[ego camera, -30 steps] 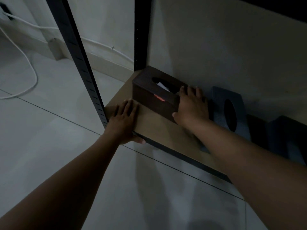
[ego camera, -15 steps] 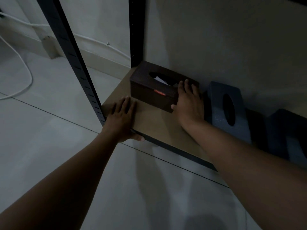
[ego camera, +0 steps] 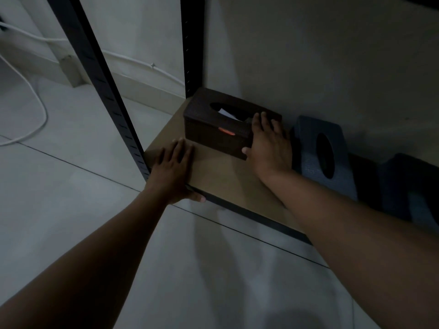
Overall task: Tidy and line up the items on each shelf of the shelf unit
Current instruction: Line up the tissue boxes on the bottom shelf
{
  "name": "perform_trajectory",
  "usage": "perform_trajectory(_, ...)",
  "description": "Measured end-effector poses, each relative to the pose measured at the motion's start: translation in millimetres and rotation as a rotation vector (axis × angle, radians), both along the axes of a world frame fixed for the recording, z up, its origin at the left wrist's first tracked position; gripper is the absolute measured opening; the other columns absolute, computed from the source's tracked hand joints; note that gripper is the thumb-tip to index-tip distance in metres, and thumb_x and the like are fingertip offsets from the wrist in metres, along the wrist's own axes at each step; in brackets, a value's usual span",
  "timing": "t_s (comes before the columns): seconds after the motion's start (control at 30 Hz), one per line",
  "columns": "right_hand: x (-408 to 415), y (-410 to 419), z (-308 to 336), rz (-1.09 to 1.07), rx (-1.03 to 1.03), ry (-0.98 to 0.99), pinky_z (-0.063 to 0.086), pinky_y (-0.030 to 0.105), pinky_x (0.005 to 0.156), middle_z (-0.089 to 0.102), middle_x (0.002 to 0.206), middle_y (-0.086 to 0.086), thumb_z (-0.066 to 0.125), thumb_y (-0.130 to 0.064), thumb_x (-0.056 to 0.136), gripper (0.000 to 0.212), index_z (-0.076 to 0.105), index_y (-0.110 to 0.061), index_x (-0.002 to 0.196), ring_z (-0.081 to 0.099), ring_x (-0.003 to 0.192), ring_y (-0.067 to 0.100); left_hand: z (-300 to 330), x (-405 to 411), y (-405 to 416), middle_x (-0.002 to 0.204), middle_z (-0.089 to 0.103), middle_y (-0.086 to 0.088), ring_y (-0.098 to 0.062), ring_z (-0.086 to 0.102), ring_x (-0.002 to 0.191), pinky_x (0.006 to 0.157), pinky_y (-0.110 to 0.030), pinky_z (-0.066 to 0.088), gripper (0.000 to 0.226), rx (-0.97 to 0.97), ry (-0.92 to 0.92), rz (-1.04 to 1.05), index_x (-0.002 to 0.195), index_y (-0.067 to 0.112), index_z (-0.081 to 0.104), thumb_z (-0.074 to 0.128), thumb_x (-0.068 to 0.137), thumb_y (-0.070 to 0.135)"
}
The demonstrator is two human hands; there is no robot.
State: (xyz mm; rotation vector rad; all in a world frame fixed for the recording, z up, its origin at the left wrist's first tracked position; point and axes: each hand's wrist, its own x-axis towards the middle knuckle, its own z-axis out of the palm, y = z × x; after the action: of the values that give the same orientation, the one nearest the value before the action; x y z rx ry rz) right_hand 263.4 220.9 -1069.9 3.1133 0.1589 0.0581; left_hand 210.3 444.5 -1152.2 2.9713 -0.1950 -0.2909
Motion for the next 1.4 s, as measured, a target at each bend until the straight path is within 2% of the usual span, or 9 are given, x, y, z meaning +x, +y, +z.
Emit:
perform_trajectory(0.27,0.7,6.1,3.8,0.002,0.018,0.031,0.021,0.047,0.12,0.008,0.17,0.01,0.065,-0.04,0.096,0.092,0.007,-0.011,0.162,0.015,0.153,0.032,0.3,0.8,0.4,0.165,-0.024,-0.01,-0.03,-0.023,0.151,0.123,-0.054,-0.005,0.147,0.008,0.03,-0.008,0.158,0.023,-0.018,0.068,0.057,0.087)
perform_trajectory(0.4,-10.6,4.1,11.9,0.012,0.098,0.051,0.018,0.047,0.122,0.01,0.169,0.012,0.064,-0.043,0.096,0.094,0.007,-0.008,0.162,0.011,0.154,0.03,1.1,-7.7,-7.6,0.164,-0.022,-0.013,-0.031,-0.023,0.151,0.119,-0.054,-0.012,0.139,0.027,0.021,-0.032,0.158,0.023,-0.019,0.064,0.065,0.085)
perform_trajectory(0.63,-58.9,-51.8,37.6,0.077,0.175,-0.007,0.022,0.046,0.119,0.034,0.161,0.005,0.053,-0.036,0.101,0.062,0.032,-0.018,0.156,0.028,0.146,0.026,-9.0,-40.5,-75.8,0.168,-0.004,-0.013,-0.029,-0.007,0.154,0.122,-0.049,-0.011,0.105,-0.006,-0.112,-0.264,0.16,0.022,0.0,0.042,0.085,0.082)
perform_trajectory(0.8,-90.7,-114.6,47.0,0.062,0.199,-0.042,0.033,0.045,0.111,0.044,0.153,0.003,0.049,-0.026,0.102,0.048,0.044,-0.018,0.149,0.04,0.138,0.027,-6.6,-49.2,-134.9,0.166,0.014,-0.013,-0.029,0.008,0.154,0.123,-0.047,0.002,0.096,-0.076,-0.165,-0.424,0.159,0.017,0.019,0.042,0.087,0.076)
perform_trajectory(0.87,-95.7,-139.2,48.7,0.049,0.237,0.004,0.033,0.047,0.114,0.04,0.157,0.002,0.048,-0.035,0.103,0.052,0.039,-0.02,0.153,0.038,0.141,0.028,-6.1,-46.4,-152.4,0.167,0.008,-0.012,-0.029,0.005,0.154,0.123,-0.049,0.003,0.102,-0.043,-0.154,-0.434,0.16,0.018,0.013,0.039,0.084,0.08)
perform_trajectory(1.03,-102.6,-159.0,36.1,-0.03,0.246,0.227,0.024,0.055,0.12,0.013,0.169,-0.004,0.044,-0.085,0.084,0.099,0.017,-0.028,0.161,0.015,0.153,0.024,-10.9,-39.8,-159.3,0.168,-0.001,-0.009,-0.027,-0.003,0.155,0.125,-0.05,0.001,0.109,-0.02,-0.134,-0.399,0.161,0.021,0.002,0.041,0.081,0.084)
perform_trajectory(1.17,-108.4,-160.2,26.5,-0.021,0.294,0.19,0.027,0.055,0.119,0.012,0.169,-0.004,0.045,-0.085,0.084,0.092,0.028,-0.032,0.157,0.01,0.153,0.023,-7.0,-40.6,-161.6,0.168,-0.004,-0.008,-0.026,-0.006,0.154,0.125,-0.05,0.0,0.11,-0.044,-0.099,-0.397,0.161,0.023,-0.002,0.048,0.081,0.08)
perform_trajectory(1.27,-106.7,-160.6,28.0,-0.015,0.194,0.143,0.038,0.053,0.11,0.022,0.165,-0.001,0.039,-0.09,0.08,0.092,0.043,-0.027,0.148,0.022,0.148,0.026,-3.3,-39.2,-161.9,0.168,-0.005,-0.007,-0.025,-0.008,0.154,0.125,-0.05,-0.002,0.111,-0.05,-0.077,-0.398,0.16,0.024,-0.004,0.051,0.082,0.079)
perform_trajectory(1.4,-101.2,-148.7,30.9,-0.103,0.091,0.09,0.037,0.049,0.108,0.035,0.154,0.009,0.032,-0.094,0.079,0.098,0.052,-0.019,0.139,0.028,0.141,0.032,-3.7,-41.0,-161.6,0.168,-0.007,-0.006,-0.022,-0.009,0.154,0.124,-0.046,-0.005,0.117,-0.032,-0.079,-0.379,0.159,0.015,-0.01,0.048,0.081,0.081)
